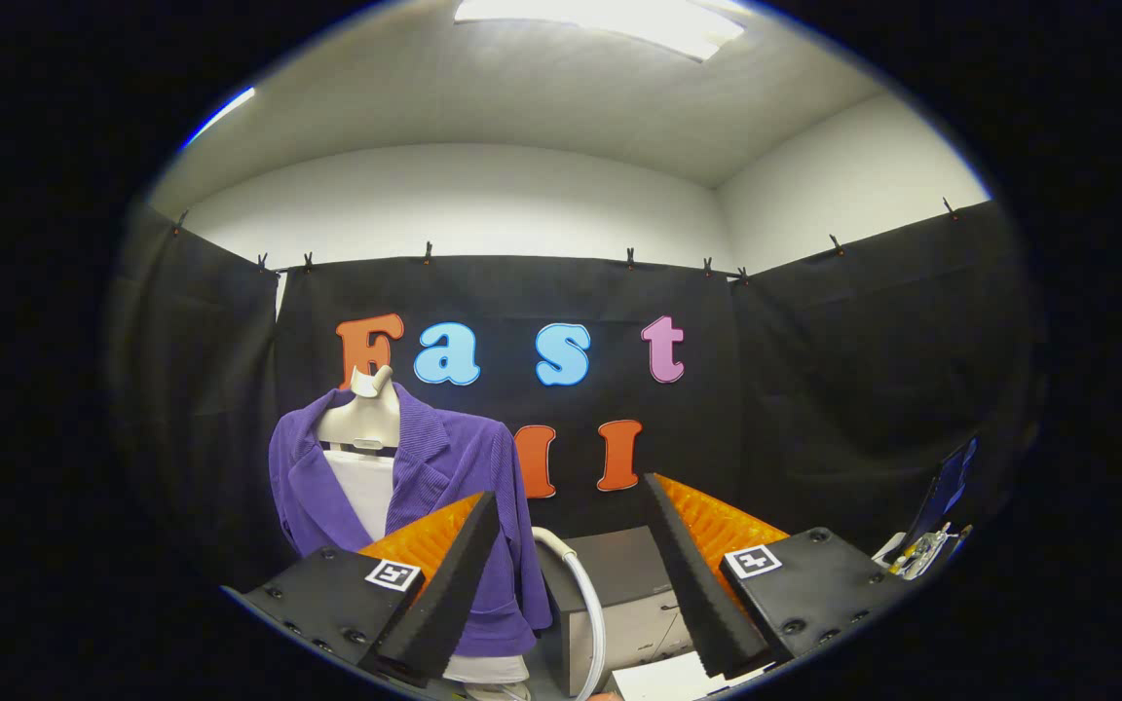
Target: Iron the clothes twice with a garment steamer, once on the left side and once on the right side.
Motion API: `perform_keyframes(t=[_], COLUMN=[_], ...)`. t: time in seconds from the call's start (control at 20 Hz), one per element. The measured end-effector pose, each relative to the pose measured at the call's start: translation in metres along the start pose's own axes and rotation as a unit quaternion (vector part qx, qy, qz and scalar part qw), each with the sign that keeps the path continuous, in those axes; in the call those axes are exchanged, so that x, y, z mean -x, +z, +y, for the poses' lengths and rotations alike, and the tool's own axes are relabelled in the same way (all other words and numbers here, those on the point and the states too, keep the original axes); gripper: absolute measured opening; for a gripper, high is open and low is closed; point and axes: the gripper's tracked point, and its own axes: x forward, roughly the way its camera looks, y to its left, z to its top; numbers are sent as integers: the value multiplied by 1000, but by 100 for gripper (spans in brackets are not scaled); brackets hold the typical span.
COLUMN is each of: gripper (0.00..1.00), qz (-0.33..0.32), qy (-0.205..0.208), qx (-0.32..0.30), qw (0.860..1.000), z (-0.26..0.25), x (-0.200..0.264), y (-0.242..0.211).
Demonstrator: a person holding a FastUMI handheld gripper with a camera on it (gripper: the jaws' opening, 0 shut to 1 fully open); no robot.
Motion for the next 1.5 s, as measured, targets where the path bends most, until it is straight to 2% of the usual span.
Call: perform_keyframes(t=[0.6, 0.9, 1.15, 1.5], gripper=[98, 98, 98, 98], qz=[9, 20, 43, 91], qy=[-4, 1, 22, 45], qx=[-6, -1, 22, 30], qw=[1000, 1000, 999, 994], z=[-10, -16, -13, -24], x=[5, -14, -68, -194], y=[-9, -21, -45, -107])
